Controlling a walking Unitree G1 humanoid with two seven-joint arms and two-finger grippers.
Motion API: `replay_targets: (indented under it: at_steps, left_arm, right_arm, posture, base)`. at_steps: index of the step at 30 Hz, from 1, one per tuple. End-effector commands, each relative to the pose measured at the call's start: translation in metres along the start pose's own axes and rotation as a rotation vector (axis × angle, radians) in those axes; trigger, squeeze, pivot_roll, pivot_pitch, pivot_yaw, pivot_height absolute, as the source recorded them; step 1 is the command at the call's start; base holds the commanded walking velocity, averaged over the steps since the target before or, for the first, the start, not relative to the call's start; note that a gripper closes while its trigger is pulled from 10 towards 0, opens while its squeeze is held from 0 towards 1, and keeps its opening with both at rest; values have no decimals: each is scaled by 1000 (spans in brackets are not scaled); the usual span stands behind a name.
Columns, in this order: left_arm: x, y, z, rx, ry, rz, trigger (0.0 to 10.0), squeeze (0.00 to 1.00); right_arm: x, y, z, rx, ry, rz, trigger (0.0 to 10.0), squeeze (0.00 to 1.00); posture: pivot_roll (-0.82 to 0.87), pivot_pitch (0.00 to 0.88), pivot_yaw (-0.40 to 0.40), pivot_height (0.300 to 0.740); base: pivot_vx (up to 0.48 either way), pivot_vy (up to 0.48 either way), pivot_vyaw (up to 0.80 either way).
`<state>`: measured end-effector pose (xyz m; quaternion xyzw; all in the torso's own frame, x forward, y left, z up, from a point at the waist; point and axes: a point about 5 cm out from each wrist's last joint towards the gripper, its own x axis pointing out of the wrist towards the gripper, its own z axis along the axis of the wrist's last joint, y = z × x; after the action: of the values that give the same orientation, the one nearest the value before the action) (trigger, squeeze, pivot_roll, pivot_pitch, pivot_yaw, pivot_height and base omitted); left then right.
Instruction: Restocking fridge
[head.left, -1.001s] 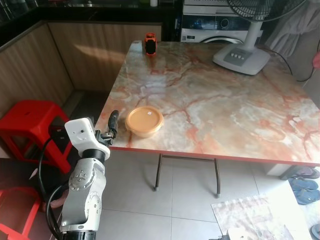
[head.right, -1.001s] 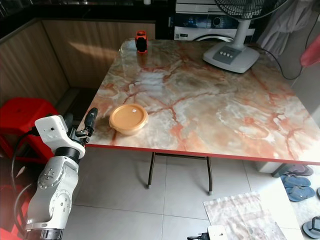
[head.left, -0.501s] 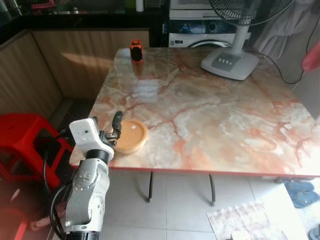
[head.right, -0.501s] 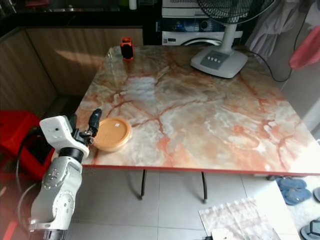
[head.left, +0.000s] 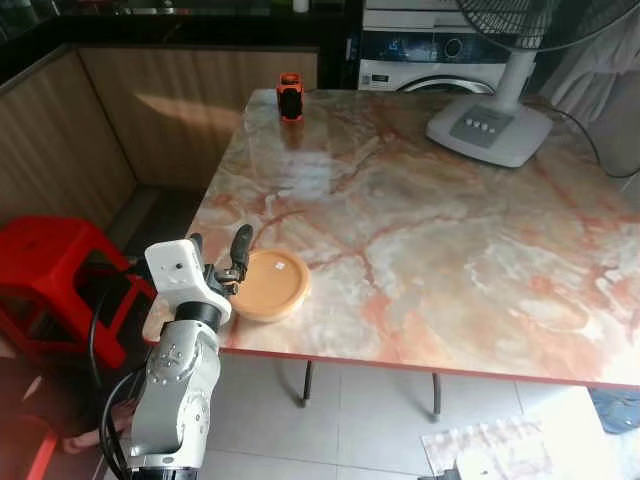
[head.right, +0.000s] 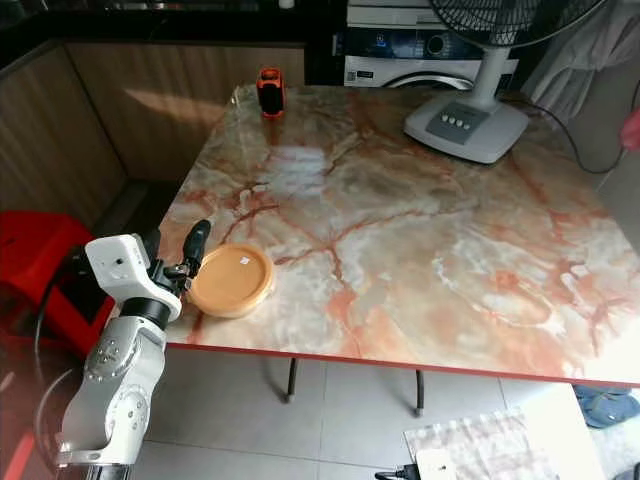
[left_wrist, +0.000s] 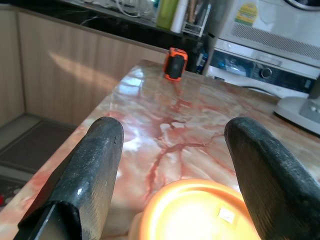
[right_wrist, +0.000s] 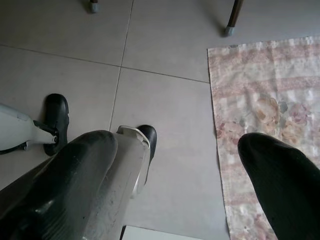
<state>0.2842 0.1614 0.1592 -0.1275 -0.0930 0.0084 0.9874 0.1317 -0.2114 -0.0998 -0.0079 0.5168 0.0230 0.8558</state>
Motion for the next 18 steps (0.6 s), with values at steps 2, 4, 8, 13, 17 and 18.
replay_targets:
  at_steps: [2, 4, 8, 13, 17, 18]
  left_arm:
    - [1, 9, 1, -49, 11, 39, 10000, 0]
    - [2, 13, 2, -65, 10, 57, 10000, 0]
    - [3, 16, 0, -43, 22, 59, 10000, 0]
    - [2, 28, -14, -177, 106, 109, 10000, 0]
    - [5, 30, -12, -181, 98, 107, 10000, 0]
    - [5, 29, -9, -148, 86, 95, 10000, 0]
  right_arm:
    - [0, 2, -3, 1, 9, 4, 10000, 0]
    - [0, 2, -3, 1, 9, 4, 10000, 0]
    - [0, 2, -3, -1, 9, 6, 10000, 0]
    - [0, 2, -4, -1, 9, 5, 10000, 0]
    - [0, 1, -4, -2, 9, 3, 10000, 0]
    - [0, 1, -4, -3, 9, 2, 10000, 0]
  posture:
    - [14, 36, 0, 740]
    - [14, 36, 0, 740]
    - [13, 33, 1, 740]
    - [9, 32, -2, 740]
    - [10, 33, -2, 740]
    - [11, 33, -3, 740]
  base:
    - [0, 0, 0]
    - [0, 0, 0]
    - [0, 0, 0]
    - [0, 0, 0]
    - [0, 0, 0]
    - [0, 0, 0]
